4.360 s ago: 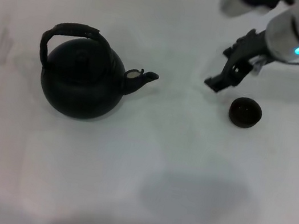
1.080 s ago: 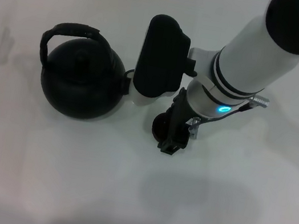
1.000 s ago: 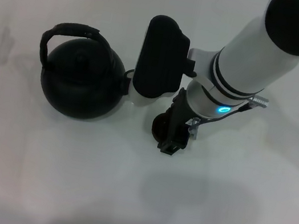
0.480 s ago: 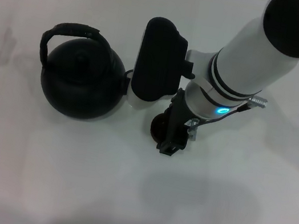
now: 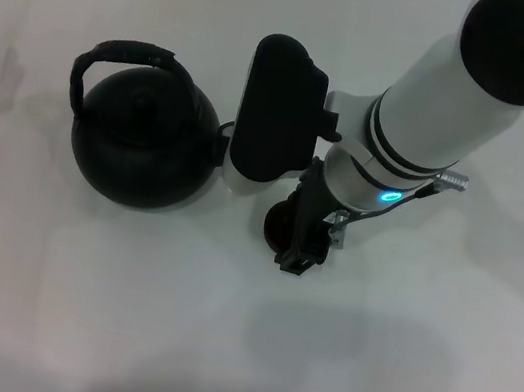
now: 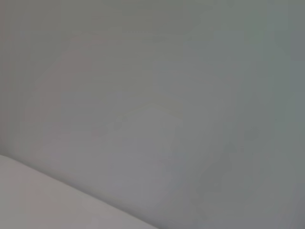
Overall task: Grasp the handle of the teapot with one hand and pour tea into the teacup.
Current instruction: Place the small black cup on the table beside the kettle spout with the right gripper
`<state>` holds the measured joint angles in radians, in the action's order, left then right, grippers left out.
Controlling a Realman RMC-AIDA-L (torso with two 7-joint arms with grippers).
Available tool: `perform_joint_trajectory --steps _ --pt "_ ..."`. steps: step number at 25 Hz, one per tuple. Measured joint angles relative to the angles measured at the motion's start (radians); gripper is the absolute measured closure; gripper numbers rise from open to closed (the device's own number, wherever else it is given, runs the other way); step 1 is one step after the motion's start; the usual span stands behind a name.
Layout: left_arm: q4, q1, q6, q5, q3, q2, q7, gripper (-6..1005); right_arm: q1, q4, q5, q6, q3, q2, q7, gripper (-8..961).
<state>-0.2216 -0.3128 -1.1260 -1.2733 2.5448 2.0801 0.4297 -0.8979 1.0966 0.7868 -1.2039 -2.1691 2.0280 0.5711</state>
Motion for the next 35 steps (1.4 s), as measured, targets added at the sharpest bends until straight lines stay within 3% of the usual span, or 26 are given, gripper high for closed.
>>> perform_joint_trajectory --steps 14,20,29,35 --pt "-0.001 0.007 0.0 0.0 0.0 0.0 0.0 169 0.009 0.013 0.006 0.001 0.01 0.0 0.018 95" --pt "0.002 0.008 0.0 0.0 0.0 0.0 0.0 170 0.045 0.05 0.007 0.036 0.04 0.0 0.027 96" --pt "0.004 0.008 -0.005 0.0 -0.001 0.0 0.0 171 0.123 0.052 0.112 0.029 0.176 -0.004 0.141 97" --pt "0.005 0.004 -0.006 -0.001 -0.004 -0.001 0.038 170 0.196 0.03 0.179 -0.035 0.373 -0.007 0.278 98"
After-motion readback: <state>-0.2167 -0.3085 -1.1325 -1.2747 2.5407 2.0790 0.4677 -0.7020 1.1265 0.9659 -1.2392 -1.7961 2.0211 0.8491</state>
